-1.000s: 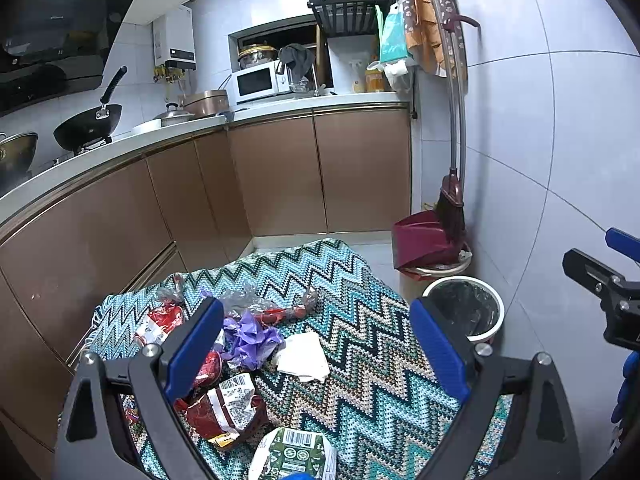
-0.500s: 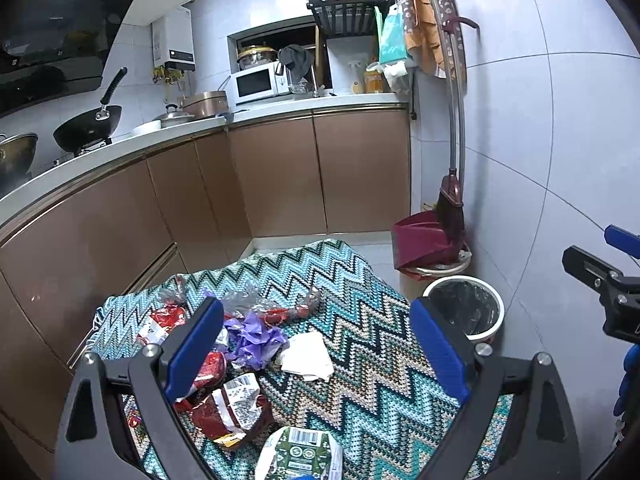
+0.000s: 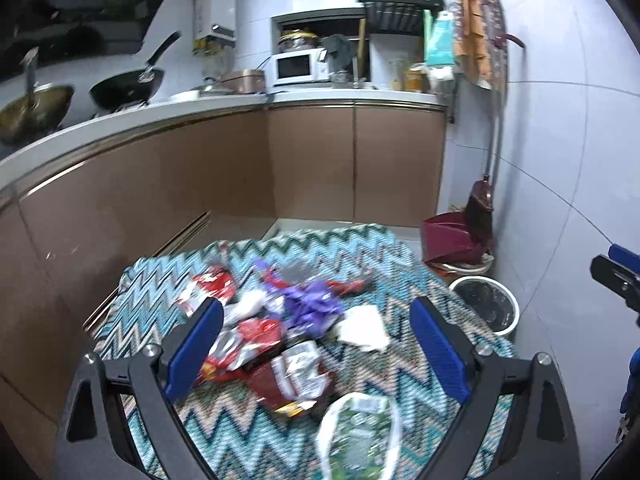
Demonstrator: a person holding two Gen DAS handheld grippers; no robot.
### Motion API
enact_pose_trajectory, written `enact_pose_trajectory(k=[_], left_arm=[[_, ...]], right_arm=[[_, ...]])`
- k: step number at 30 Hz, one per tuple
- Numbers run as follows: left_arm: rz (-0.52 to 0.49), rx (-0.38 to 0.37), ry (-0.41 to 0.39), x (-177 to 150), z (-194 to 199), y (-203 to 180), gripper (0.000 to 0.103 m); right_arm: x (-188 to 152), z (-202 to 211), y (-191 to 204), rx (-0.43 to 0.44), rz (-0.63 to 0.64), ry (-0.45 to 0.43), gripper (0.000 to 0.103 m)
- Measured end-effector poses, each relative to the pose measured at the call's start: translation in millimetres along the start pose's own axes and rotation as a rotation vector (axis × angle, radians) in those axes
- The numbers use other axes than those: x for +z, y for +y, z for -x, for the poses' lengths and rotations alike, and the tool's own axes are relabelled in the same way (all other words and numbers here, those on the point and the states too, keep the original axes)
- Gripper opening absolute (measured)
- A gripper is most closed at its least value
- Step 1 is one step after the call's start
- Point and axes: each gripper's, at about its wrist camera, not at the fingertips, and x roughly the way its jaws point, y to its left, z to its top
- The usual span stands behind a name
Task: Collect trash
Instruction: 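Reach the right gripper to the green-white package and grasp it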
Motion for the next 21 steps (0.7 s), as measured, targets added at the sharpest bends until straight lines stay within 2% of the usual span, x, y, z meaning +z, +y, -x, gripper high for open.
enact_pose_trajectory(k=[4,7,9,15,21], left_arm=[[0.038,0.016,0.029,-15.6,0.3,29.7,0.094],[0.061,0.004,0.068,-30.8,-3.3,45.3,0.094],[0.065,-0.011,0.105,-46.3,-8.0,51.4,0.093],[0.101,-0.092,0.220,-80.8,-30.1,54.9,0.093],[0.202,-0.144,0.290,-84.7,-63.9,64.7,0.093]], right_arm=[[-6.0,-19.2,15.2,0.146,-0.019,0.060,0.098],[-16.4,-38.4,31.4,0.243,-0.018,0.120,0.088],[-23.8,-50.4,40.2,0.288,-0.001,0.162,0.078],[-52.1,-88.5,66.9,0.434,0.030,0.309,0.063],[-78.8,-121.5,87.3,0.534,0.053,0.438,0.058]])
